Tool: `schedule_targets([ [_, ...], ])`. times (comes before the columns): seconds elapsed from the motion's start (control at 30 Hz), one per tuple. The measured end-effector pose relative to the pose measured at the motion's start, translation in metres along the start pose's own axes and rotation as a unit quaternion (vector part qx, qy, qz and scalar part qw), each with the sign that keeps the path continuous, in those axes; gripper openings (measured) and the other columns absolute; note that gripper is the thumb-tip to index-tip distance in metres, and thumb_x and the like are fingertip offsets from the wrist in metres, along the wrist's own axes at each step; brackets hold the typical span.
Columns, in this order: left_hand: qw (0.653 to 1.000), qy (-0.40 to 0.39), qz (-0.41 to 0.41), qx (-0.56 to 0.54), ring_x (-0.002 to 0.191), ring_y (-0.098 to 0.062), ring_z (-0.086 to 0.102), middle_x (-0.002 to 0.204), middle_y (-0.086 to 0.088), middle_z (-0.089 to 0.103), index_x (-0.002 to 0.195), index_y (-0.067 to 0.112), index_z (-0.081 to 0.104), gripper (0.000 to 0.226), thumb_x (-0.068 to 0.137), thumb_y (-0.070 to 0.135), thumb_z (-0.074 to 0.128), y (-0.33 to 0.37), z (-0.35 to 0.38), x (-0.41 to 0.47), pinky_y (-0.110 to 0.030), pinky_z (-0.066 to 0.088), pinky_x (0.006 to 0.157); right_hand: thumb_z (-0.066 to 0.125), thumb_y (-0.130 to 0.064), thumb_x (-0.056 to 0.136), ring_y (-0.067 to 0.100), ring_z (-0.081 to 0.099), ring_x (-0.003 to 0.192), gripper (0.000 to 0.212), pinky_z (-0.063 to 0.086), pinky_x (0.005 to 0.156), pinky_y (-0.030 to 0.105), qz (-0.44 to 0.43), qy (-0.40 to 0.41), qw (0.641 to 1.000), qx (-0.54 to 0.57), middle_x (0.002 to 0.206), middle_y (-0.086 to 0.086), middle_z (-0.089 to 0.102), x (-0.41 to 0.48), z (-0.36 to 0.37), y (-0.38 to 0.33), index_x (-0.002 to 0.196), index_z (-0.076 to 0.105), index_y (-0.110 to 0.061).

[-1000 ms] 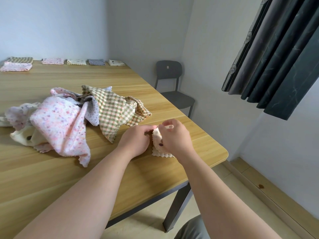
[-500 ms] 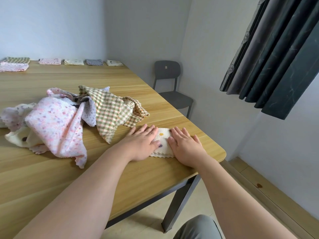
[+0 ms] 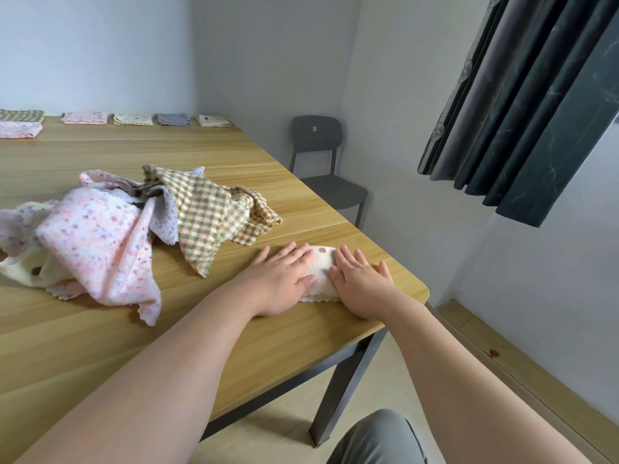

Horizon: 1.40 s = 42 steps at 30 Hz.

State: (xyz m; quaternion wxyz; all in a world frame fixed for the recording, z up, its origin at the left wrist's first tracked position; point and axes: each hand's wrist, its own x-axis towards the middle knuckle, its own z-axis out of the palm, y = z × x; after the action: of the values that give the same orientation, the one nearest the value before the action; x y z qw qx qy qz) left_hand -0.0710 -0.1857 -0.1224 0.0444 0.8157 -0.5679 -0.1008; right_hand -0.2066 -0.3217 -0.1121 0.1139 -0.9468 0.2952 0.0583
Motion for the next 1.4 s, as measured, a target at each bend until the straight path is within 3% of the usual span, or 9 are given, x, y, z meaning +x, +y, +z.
schedule_targets([
  [0.13,0.999,0.035,0.0,-0.035,0.153,-0.004,-0.015,0.167,0.012,-0.014,0.162,0.025,-0.006,0.062,0.108,0.05,0.014,-0.001,0.0,0.001,-0.043,-0.01,0.126,0.016,-0.039,0.109,0.019,0.002,0.156,0.054,0.005,0.125,0.051,0.029,0.054,0.998,0.014,0.168,-0.001,0.017,0.002,-0.01,0.005,0.158,0.026,-0.017],
  [0.23,0.988,0.098,-0.024,-0.113,0.154,-0.006,-0.005,0.169,0.008,-0.002,0.163,0.022,0.003,0.061,0.109,0.047,0.017,-0.002,0.0,-0.002,-0.04,-0.003,0.127,0.024,-0.041,0.107,0.029,0.045,0.134,0.047,0.035,0.111,0.044,0.106,0.172,0.979,-0.002,0.122,0.004,0.06,-0.007,-0.011,0.004,0.101,0.062,-0.014],
  [0.4,0.984,0.101,-0.082,-0.119,0.154,-0.017,0.019,0.166,0.002,0.027,0.159,0.019,0.03,0.052,0.108,0.029,0.035,0.005,-0.013,0.0,-0.04,0.015,0.125,0.042,-0.044,0.1,0.028,0.051,0.105,0.034,0.05,0.082,0.039,0.147,0.139,0.979,0.031,0.104,0.006,0.056,0.003,-0.01,-0.004,0.091,0.057,-0.015],
  [0.5,0.977,0.055,-0.114,-0.171,0.137,-0.03,0.047,0.158,-0.002,0.04,0.156,0.02,0.035,0.064,0.094,0.008,0.046,0.011,-0.035,0.016,-0.038,0.044,0.099,0.049,-0.034,0.097,0.022,0.05,0.074,0.03,0.04,0.057,0.029,0.152,0.062,0.962,0.219,0.084,0.006,0.055,0.032,-0.029,-0.006,0.079,0.05,-0.011],
  [0.67,0.932,0.018,-0.172,-0.318,0.129,-0.021,0.055,0.147,0.001,0.054,0.152,0.024,0.042,0.078,0.082,0.004,0.068,-0.008,-0.059,0.054,-0.032,0.049,0.103,0.067,-0.028,0.092,0.022,0.063,0.081,0.021,0.054,0.071,0.038,0.028,0.044,0.949,0.31,0.098,-0.002,0.065,0.073,-0.074,-0.007,0.108,0.061,-0.016],
  [0.83,0.771,-0.017,-0.207,-0.602,0.107,-0.03,0.072,0.11,-0.011,0.076,0.118,0.008,0.069,0.028,0.092,0.015,0.073,-0.03,-0.102,0.082,-0.051,0.052,0.103,0.064,-0.034,0.096,0.015,0.073,0.069,0.028,0.056,0.065,0.034,-0.112,-0.036,0.955,0.274,0.099,-0.007,0.069,0.099,-0.127,0.002,0.122,0.055,-0.029],
  [1.0,0.791,0.007,-0.21,-0.575,0.084,-0.022,0.075,0.099,-0.009,0.078,0.11,0.007,0.07,0.027,0.09,0.024,0.075,0.008,-0.202,0.083,-0.03,0.058,0.066,0.066,-0.043,0.094,0.007,0.062,0.063,0.02,0.045,0.058,0.021,-0.135,-0.08,0.955,0.252,0.078,-0.009,0.072,0.1,-0.235,0.025,0.105,0.073,-0.028],
  [1.23,0.798,0.123,-0.265,-0.527,0.063,-0.012,0.056,0.067,0.007,0.059,0.096,0.009,0.07,0.028,0.092,0.036,0.073,0.1,-0.344,0.055,-0.029,0.038,0.057,0.071,-0.043,0.092,0.009,0.062,0.065,0.021,0.058,0.069,0.029,-0.138,-0.126,0.911,0.368,0.086,-0.003,0.074,0.047,-0.391,0.057,0.095,0.072,-0.022],
  [1.4,0.766,0.181,-0.263,-0.558,0.072,-0.018,0.054,0.081,-0.003,0.063,0.098,0.013,0.075,0.041,0.081,0.05,0.078,0.136,-0.384,0.067,-0.031,0.036,0.059,0.071,-0.03,0.091,0.009,0.062,0.069,0.011,0.058,0.079,0.038,-0.166,-0.125,0.901,0.38,0.087,0.0,0.077,0.043,-0.445,0.079,0.09,0.076,-0.02],
])
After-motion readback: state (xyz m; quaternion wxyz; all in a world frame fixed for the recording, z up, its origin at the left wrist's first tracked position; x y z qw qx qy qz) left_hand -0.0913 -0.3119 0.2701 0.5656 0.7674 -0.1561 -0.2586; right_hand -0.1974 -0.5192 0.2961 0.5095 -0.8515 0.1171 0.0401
